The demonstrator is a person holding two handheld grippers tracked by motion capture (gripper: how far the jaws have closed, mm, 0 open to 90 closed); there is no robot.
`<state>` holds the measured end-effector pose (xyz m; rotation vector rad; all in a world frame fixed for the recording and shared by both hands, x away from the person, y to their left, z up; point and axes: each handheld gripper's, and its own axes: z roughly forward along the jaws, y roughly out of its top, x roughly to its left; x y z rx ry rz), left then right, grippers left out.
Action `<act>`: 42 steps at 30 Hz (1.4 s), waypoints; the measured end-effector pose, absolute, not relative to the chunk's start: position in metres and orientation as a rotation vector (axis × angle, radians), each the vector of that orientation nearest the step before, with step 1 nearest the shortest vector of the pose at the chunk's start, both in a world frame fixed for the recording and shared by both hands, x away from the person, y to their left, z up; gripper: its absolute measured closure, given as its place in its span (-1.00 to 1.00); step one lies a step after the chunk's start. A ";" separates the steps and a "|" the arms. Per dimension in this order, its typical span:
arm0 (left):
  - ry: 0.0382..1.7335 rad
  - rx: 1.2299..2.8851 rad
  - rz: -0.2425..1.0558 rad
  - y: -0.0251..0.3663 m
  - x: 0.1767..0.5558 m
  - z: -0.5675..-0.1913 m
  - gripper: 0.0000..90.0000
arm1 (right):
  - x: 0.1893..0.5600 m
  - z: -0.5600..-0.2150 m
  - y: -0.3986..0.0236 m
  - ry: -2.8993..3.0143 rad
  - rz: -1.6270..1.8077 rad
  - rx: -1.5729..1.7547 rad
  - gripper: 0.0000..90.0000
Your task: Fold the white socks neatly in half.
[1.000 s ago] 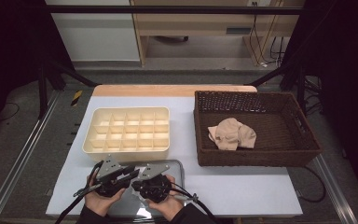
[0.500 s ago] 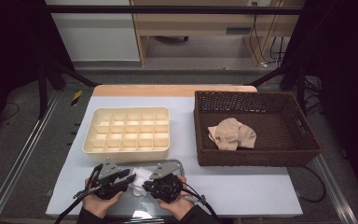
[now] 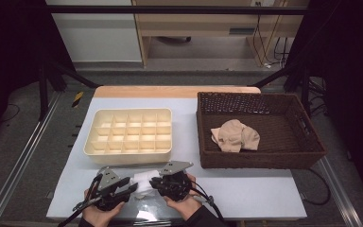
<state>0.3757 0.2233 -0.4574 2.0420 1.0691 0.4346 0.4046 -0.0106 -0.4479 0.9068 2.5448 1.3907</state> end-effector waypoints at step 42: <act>1.079 1.983 0.124 0.205 0.368 -0.474 -0.21 | 0.386 -0.476 -0.029 2.623 1.324 0.980 1.00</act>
